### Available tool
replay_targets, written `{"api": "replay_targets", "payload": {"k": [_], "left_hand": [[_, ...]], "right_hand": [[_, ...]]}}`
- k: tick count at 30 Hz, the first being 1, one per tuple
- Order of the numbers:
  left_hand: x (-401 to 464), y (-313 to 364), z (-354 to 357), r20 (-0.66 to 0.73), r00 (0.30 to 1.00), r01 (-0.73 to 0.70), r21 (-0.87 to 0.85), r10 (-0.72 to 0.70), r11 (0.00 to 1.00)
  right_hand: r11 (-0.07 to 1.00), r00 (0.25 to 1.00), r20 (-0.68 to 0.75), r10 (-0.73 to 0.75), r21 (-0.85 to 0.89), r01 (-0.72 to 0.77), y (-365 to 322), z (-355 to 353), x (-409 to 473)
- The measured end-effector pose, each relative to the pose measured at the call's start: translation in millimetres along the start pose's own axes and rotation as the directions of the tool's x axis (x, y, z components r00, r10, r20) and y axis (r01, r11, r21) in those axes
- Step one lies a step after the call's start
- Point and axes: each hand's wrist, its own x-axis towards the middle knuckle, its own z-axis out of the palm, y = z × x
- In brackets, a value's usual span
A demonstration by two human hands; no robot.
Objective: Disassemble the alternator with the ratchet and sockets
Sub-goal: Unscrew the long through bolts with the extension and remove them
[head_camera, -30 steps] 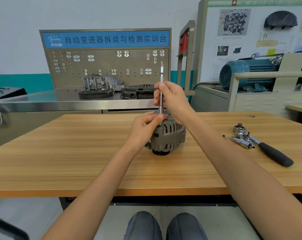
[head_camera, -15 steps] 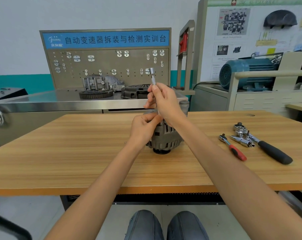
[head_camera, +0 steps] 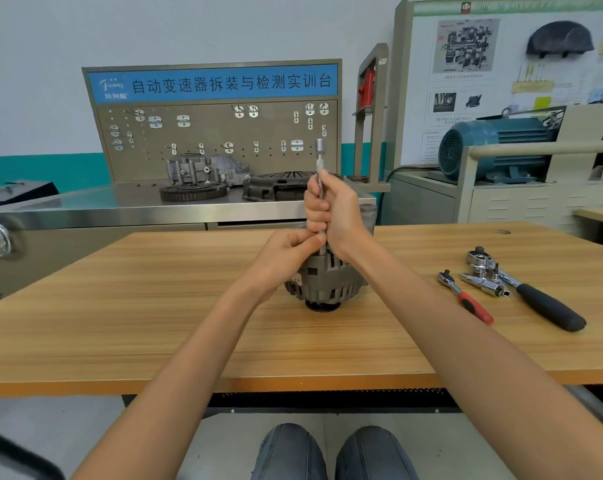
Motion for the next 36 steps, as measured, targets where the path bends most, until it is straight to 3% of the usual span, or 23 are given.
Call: {"api": "replay_targets", "payload": {"k": [4,8,14,17,20,23,26,29,32,34,36], "left_hand": [[-1,-1,-2,-0.025,0.999,-0.022,-0.068,0.02,0.997],[1,-2,-1,-0.058,0.996,-0.07,0.016,0.071,0.997],[0,-6,-2,-0.012,0.997,-0.073,-0.003,0.073,0.997],[-1,-6,0,-0.062,0.994,-0.089,-0.035,0.087,0.995],[0,-5,5,-0.131,0.989,-0.076,-0.067,0.067,0.995],[1,-5,7,-0.175,0.984,-0.047,-0.04,0.04,0.998],[3,-4,7,-0.138,0.99,-0.034,0.002,0.034,0.999],[1,-2,2,-0.009,0.999,-0.039,-0.002,0.039,0.999],[-1,-1,-5,0.074,0.997,-0.028,-0.066,0.032,0.997],[0,-2,-5,0.051,0.999,-0.013,-0.065,0.017,0.998],[2,-4,-1,-0.035,0.999,-0.011,-0.059,0.009,0.998]], "right_hand": [[0.999,0.999,-0.003,0.035,-0.008,-0.035,-3,2,2],[0.988,0.999,-0.052,0.009,-0.151,-0.016,-5,4,2],[0.984,0.998,-0.018,0.063,-0.165,-0.065,-9,3,2],[0.933,0.995,-0.092,-0.038,-0.359,0.002,-6,6,-3],[0.823,0.938,-0.265,-0.223,-0.566,0.036,-1,16,-6],[0.856,0.906,-0.361,-0.222,-0.517,0.004,1,23,-6],[0.895,0.92,-0.35,-0.175,-0.447,0.0,-1,20,-2],[0.932,0.962,-0.262,-0.078,-0.361,-0.023,-4,16,1],[0.965,0.996,-0.084,0.027,-0.258,-0.048,-9,10,1],[0.969,0.998,-0.057,0.038,-0.243,-0.05,-10,8,0],[0.96,0.989,-0.15,-0.011,-0.278,-0.031,-5,10,-2]]}}
